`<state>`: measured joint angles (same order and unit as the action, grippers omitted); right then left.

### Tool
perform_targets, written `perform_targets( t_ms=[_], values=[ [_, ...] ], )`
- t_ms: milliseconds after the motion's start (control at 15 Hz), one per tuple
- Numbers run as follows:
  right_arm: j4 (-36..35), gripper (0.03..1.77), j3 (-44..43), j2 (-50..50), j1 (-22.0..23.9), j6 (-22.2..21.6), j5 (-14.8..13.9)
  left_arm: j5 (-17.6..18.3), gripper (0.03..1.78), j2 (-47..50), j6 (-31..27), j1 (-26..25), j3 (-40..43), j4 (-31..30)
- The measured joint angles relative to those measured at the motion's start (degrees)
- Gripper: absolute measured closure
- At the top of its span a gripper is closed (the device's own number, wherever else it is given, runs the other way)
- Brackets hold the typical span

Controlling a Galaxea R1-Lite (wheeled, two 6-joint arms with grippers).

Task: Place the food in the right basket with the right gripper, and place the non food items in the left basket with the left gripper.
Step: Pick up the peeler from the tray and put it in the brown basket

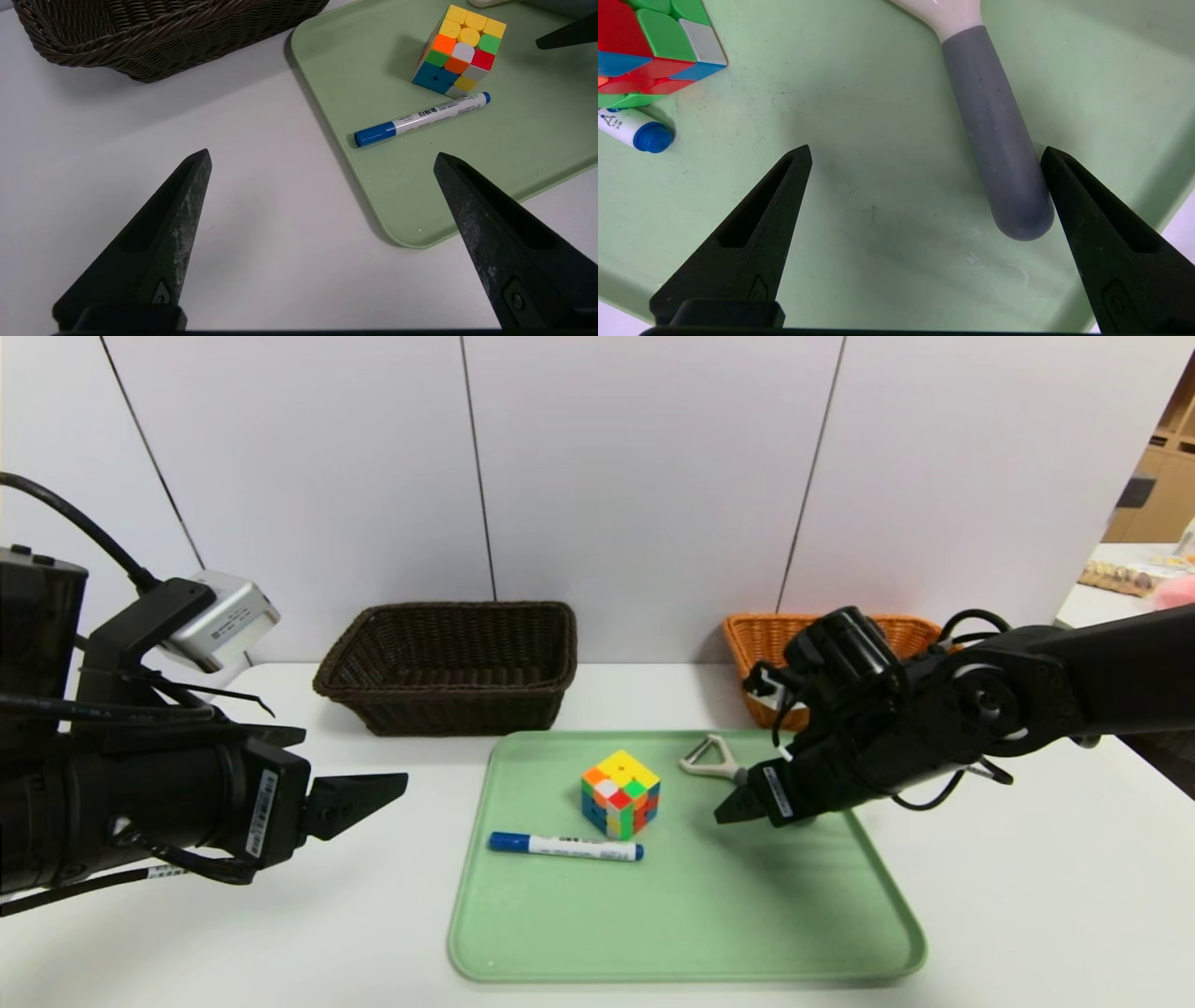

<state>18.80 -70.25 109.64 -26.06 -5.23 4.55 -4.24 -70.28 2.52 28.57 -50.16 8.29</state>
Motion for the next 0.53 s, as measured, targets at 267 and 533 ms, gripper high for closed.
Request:
perform_targets(
  t_ms=[267,533],
  values=[
    [-0.26,0.1,-0.63,0.3,-1.72,-4.61,0.9,0.02,0.12,-0.23,0.06,0.0,0.13,0.0],
    [-0.28,0.1,-2.71,1.4,-1.85,-4.13,-2.05,0.04,0.12,-0.33,0.11,0.0,0.44,-0.05]
  ],
)
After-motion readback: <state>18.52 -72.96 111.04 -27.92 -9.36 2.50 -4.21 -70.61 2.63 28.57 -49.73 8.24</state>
